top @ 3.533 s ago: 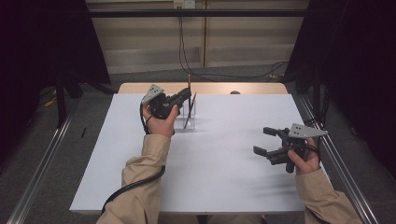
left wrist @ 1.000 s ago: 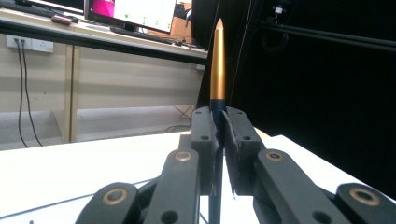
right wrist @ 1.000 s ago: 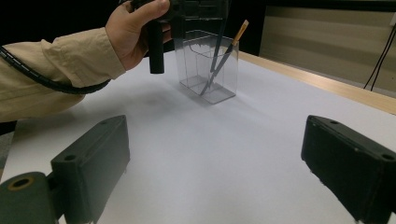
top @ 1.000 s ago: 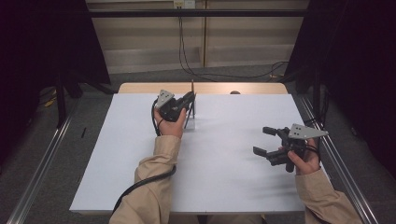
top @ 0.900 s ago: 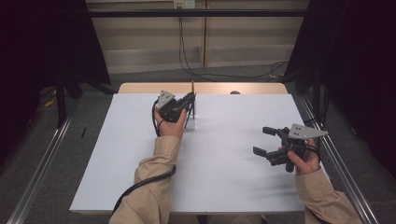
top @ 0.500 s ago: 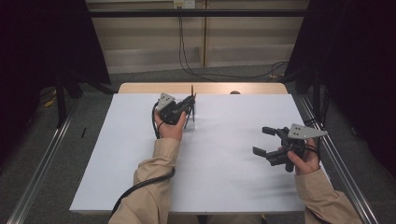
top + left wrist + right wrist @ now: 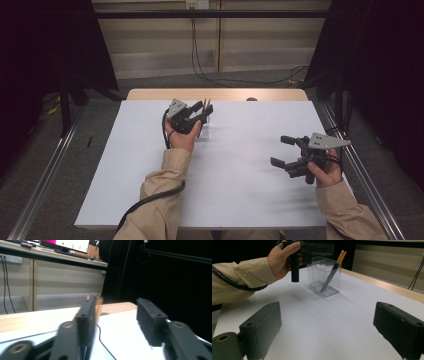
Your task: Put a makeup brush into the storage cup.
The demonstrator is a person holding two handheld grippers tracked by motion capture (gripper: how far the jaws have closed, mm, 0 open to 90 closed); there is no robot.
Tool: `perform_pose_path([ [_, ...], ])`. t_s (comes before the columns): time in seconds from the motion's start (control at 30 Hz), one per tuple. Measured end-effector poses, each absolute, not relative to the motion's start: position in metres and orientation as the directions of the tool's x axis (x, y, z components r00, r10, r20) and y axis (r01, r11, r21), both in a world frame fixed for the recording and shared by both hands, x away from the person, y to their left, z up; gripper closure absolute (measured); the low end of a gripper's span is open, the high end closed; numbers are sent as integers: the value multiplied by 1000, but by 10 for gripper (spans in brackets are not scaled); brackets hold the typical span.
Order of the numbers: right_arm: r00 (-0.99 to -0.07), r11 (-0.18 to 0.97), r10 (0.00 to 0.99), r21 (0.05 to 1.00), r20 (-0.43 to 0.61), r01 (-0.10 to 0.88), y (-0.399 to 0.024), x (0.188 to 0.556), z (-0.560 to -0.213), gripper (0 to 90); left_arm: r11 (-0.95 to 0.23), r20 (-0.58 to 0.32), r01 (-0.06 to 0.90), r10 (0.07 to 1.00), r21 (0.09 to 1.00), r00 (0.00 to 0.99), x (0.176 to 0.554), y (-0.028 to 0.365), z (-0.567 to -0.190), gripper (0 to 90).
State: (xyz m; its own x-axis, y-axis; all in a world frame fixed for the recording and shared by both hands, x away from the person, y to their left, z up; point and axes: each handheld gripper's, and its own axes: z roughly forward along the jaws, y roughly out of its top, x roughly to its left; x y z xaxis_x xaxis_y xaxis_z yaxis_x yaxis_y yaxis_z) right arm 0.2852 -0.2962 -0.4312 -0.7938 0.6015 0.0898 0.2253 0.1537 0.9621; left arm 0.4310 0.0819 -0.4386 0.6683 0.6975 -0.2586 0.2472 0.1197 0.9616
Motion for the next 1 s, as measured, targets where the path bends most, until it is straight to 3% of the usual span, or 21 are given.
perform_pose_path([
  [0.27,-797,160,598,961,87,225,-295,285,-431,68,112,-247,235,682,966,688,427,87,-431,327],
  [0.67,-800,163,595,961,85,223,-293,286,-431,68,93,-226,219,646,971,729,422,92,-429,188],
  [1.0,-799,170,596,960,79,222,-293,285,-432,68,65,-195,198,612,978,767,416,99,-423,122],
])
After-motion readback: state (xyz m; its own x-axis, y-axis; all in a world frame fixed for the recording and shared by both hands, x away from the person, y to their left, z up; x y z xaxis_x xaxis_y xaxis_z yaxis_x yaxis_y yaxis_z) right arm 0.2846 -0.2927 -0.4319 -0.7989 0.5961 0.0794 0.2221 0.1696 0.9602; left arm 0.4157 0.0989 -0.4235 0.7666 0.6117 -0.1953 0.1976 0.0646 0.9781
